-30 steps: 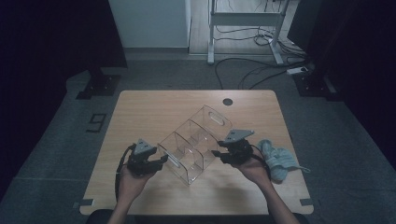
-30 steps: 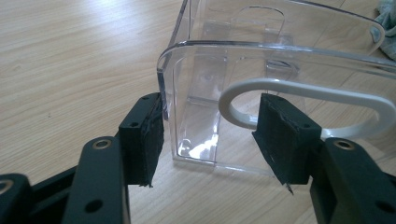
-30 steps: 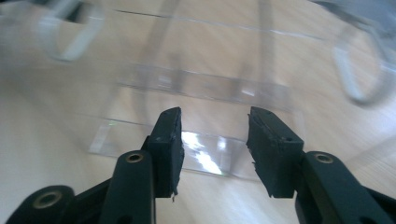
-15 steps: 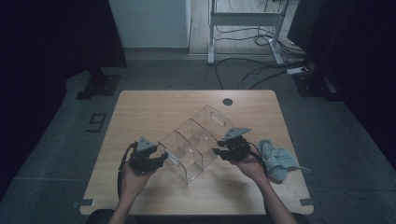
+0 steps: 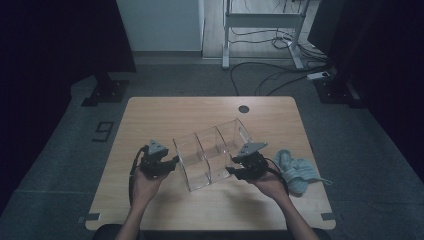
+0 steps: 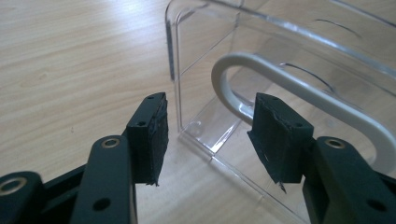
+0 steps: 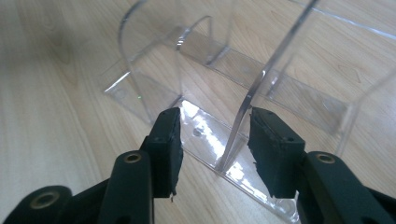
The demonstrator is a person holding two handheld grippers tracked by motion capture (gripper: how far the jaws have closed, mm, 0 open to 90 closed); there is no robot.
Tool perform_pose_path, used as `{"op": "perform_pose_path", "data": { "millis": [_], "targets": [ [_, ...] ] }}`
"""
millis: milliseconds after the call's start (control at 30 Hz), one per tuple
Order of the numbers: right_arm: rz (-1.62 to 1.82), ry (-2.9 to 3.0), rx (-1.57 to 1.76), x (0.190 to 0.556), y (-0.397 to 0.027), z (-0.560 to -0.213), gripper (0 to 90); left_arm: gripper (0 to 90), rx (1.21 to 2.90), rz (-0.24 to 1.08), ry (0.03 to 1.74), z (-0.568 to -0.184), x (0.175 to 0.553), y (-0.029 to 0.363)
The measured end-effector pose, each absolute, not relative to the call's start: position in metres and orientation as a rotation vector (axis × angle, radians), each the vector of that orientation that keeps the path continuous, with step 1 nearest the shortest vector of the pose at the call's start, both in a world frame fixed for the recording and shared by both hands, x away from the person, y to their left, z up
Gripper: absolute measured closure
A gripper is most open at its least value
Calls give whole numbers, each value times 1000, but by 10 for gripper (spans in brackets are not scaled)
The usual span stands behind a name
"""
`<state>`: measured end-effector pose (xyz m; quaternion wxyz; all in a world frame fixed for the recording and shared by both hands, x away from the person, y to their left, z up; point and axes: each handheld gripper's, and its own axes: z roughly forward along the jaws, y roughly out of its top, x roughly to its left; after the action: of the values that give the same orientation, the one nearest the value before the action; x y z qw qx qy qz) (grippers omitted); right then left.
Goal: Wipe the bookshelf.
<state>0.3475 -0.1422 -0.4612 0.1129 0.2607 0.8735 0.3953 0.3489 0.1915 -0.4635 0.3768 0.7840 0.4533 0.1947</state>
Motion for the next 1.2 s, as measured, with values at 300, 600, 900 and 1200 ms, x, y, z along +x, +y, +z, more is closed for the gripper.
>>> {"op": "perform_pose_path", "data": {
  "millis": [300,600,900,1200],
  "targets": [
    [1177,2439,810,337,-172,-434,472,281,1973,489,1100,-428,328,206],
    [1162,2312,923,338,-203,-422,470,230,2014,443,986,-417,299,189],
    [1105,2321,990,355,-202,-440,563,350,2102,420,971,-435,302,161],
    [1110,2337,980,351,-196,-446,605,572,2085,407,1031,-444,311,168]
  ]
}}
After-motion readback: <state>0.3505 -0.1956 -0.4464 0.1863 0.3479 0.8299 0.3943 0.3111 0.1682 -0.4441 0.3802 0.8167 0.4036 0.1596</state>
